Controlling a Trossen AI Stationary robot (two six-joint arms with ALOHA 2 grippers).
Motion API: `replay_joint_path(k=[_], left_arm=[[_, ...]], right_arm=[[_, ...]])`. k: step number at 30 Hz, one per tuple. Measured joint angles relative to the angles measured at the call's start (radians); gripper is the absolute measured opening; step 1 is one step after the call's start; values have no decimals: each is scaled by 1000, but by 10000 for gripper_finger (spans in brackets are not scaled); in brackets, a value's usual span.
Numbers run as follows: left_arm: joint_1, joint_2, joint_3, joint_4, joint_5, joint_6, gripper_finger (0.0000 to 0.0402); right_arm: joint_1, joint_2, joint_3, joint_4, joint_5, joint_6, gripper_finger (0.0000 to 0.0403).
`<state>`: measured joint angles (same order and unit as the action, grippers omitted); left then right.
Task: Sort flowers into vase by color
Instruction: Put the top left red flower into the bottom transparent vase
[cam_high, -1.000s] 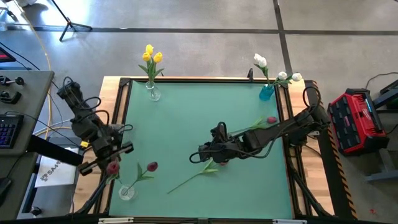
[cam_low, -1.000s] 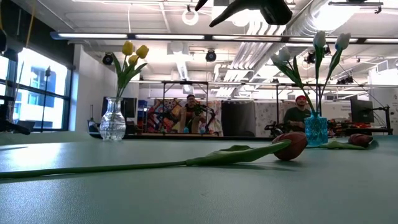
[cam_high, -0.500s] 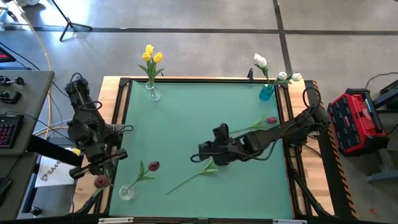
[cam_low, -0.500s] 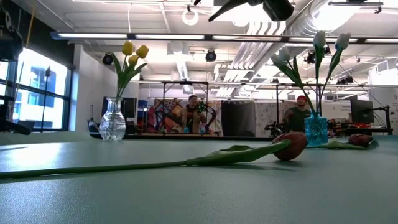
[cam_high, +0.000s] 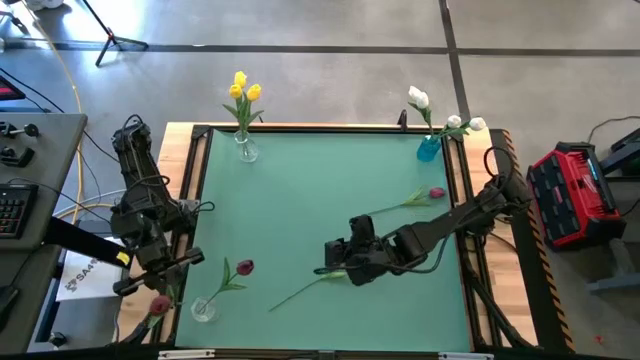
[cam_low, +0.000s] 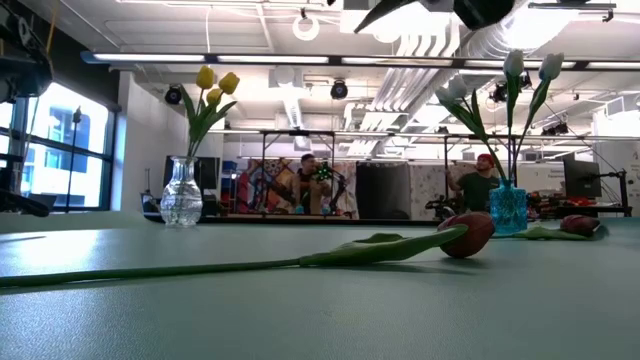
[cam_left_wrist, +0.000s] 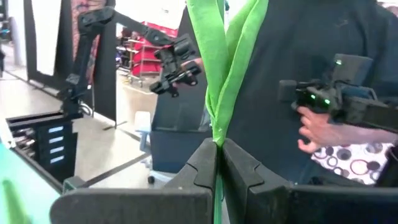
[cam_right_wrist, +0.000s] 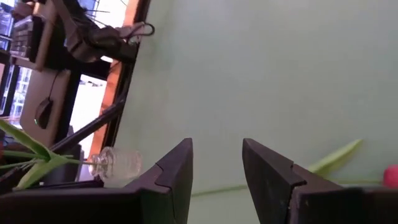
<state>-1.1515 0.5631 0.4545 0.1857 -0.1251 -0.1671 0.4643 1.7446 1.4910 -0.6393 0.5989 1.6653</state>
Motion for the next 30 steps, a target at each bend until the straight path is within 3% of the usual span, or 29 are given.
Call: replay_joint_path(k=[11,18,26,30], left_arm=[[-88,127,0,143,-32,69,0],[-139,235,0,175,-213,174,0],[-159,298,0,200,-267,205,0],[-160,321,0,201,-323,143,0]], right_arm=[[34,128,0,31,-84,149,128],[58,138,0,68,-49,197,128],[79,138,0,103,-48,216,128],[88,138,0,124,-30,220,128]])
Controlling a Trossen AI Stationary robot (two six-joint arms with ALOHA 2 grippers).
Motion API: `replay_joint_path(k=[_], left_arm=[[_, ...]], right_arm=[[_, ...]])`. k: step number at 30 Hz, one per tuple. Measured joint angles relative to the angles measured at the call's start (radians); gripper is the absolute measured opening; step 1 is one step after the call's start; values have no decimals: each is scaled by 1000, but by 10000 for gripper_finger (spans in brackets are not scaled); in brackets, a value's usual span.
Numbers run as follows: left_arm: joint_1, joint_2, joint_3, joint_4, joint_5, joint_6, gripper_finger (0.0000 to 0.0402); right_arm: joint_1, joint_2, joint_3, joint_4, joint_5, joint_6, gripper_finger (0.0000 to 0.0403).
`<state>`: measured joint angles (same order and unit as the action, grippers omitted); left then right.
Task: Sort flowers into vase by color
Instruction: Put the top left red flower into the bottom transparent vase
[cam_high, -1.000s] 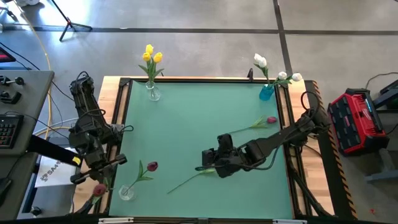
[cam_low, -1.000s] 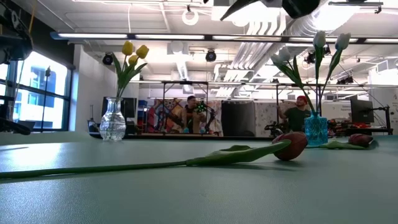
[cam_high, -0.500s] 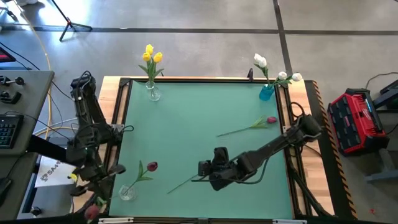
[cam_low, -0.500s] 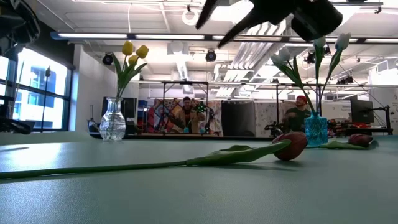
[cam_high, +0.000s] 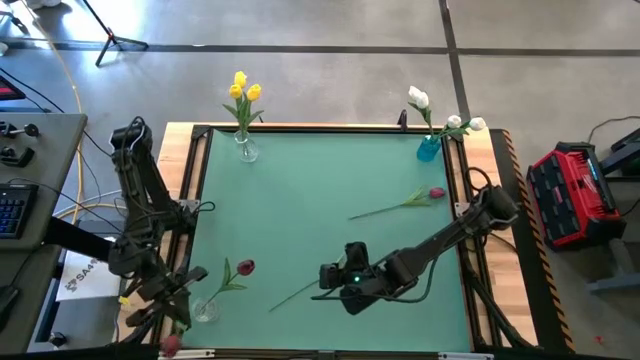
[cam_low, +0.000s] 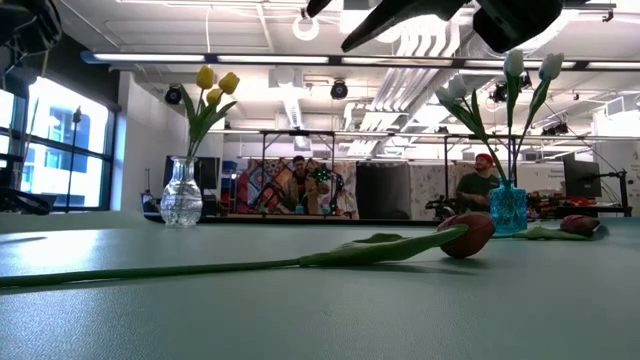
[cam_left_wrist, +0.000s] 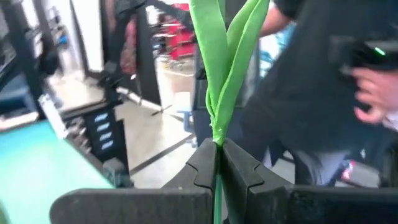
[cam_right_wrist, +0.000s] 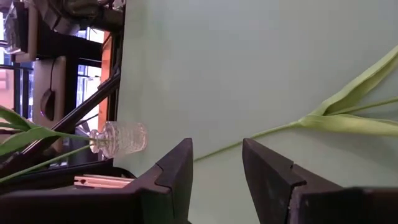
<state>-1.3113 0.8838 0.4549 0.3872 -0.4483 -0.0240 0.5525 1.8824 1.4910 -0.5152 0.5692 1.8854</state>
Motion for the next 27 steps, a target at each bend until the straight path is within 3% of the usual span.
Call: replay_joint_path(k=[4,11,22,27], left_arm=[[1,15,0,-4,-85,-140,0],[3,23,0,-23,-168,-249,3],[-28,10,0,-86,-256,-316,77],[-56,-36,0,-167,-321,-372,87]], right_arm=[[0,0,0,-1,19,-6,128],[0,0,0,22,29,-46,128],[0,0,0,33,12,-63,128],[0,0,0,48,3,-72,128]])
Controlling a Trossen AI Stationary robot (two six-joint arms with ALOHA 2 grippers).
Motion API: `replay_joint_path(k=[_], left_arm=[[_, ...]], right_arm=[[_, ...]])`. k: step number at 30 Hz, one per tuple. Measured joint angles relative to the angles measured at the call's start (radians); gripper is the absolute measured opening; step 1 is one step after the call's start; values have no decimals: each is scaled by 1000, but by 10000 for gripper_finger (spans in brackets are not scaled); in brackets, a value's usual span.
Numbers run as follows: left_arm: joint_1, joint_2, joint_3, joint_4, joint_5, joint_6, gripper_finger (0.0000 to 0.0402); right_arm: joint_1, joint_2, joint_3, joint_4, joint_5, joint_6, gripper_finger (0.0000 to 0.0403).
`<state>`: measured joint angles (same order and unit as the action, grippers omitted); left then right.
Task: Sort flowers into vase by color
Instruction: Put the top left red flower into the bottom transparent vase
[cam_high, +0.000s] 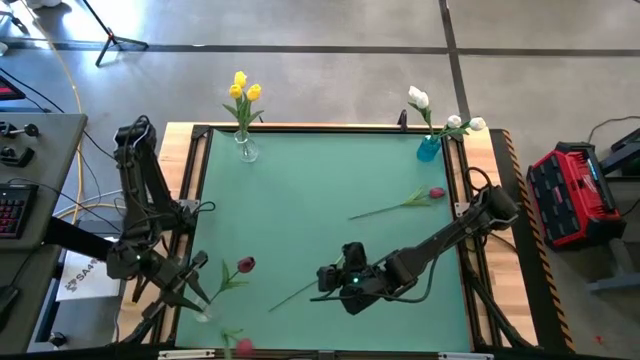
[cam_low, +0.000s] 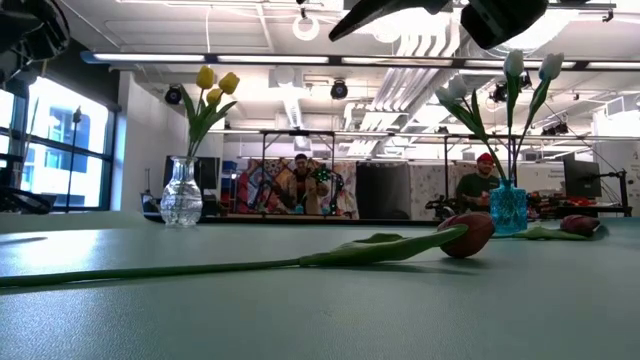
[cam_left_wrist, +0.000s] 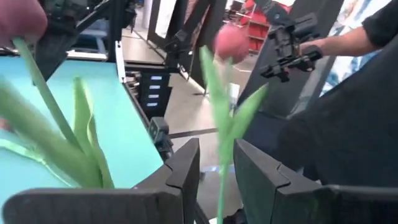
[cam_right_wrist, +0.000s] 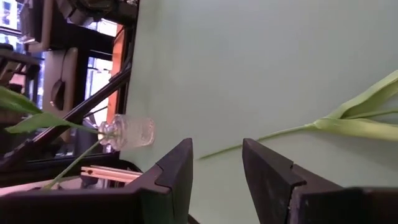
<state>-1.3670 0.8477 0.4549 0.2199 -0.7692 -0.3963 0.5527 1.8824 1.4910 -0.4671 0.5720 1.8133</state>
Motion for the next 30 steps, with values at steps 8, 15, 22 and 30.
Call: replay_joint_path(k=[8,15,22,30], left_arm=[[-41,-137,0,-21,-34,35,87],[-43,-298,0,-16,-215,172,87],[-43,-403,0,-24,-369,234,87],[-43,-442,0,-44,-407,251,87]], right_arm=[[25,6,0,239,-79,-256,128],[-67,177,40,625,-332,-740,109],[-106,410,416,589,-427,-997,69],[-151,685,866,331,-655,-1080,40]])
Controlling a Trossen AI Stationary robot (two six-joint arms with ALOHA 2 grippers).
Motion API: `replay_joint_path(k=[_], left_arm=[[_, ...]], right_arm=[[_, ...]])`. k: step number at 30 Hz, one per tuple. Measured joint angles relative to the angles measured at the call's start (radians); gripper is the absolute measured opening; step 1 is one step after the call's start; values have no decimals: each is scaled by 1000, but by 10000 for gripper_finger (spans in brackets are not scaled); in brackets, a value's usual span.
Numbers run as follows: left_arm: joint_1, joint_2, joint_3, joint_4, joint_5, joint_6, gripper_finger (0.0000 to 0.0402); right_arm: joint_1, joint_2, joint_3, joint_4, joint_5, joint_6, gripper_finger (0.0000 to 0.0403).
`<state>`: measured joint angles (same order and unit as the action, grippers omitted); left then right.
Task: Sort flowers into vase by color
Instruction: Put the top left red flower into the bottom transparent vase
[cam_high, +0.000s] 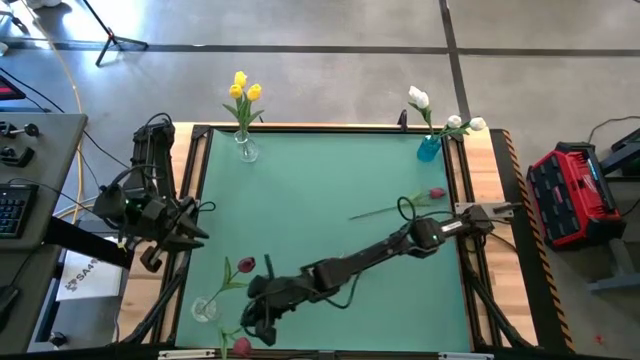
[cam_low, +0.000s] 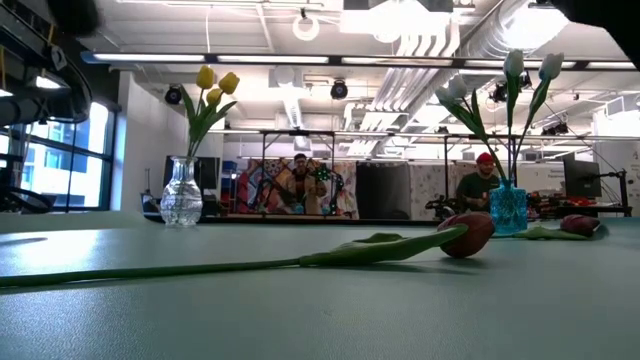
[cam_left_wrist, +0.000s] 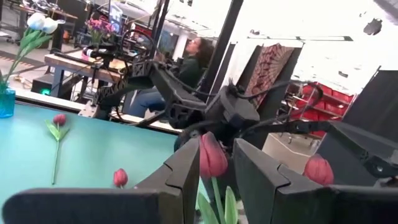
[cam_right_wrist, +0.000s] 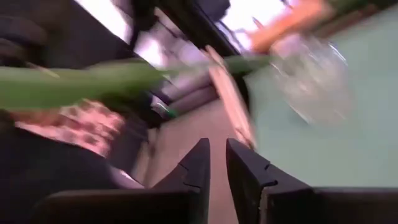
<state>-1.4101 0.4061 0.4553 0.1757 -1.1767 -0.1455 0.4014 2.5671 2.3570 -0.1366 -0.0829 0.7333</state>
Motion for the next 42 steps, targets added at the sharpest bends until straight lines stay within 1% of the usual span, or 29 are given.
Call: replay_joint_path(k=[2,4,5,9,11,15,18,23,24,27,29,30,35,37,40,42], left_arm=[[0,0,0,0,4,0,87],[0,0,0,-2,12,0,87],[0,0,0,-1,13,0,87],[0,0,0,-3,14,0,87],[0,0,0,-5,14,-2,87],[0,0,0,-34,15,-54,87],[0,0,0,-100,36,-109,87],[0,0,0,-218,48,-221,87],[0,0,0,-230,63,-239,87],[0,0,0,-241,163,-261,87],[0,6,0,-244,239,-262,86],[0,9,0,-256,260,-263,85],[1,10,0,-368,267,-318,72],[3,10,0,-391,267,-345,67],[3,10,0,-397,269,-368,63],[3,10,0,-397,276,-370,61]], right_arm=[[-12,-5,-41,174,-32,19,34],[-24,-8,-56,268,-46,36,30],[-31,-8,-54,282,-49,41,29],[-46,-10,-3,221,-87,22,28],[-46,-13,1,180,-94,18,28],[-40,-12,-2,110,-101,36,28],[-30,-12,-2,72,-98,47,28],[-23,-11,-2,126,-164,72,28],[-21,-11,-2,125,-170,76,28],[-15,-10,-4,127,-177,96,28],[-11,-10,-4,162,-183,103,28],[-9,-10,-3,183,-186,104,28],[2,-10,-3,324,-191,116,28],[5,-11,-3,363,-210,134,28],[11,-11,-3,375,-234,161,28],[17,-11,-3,340,-240,164,28]])
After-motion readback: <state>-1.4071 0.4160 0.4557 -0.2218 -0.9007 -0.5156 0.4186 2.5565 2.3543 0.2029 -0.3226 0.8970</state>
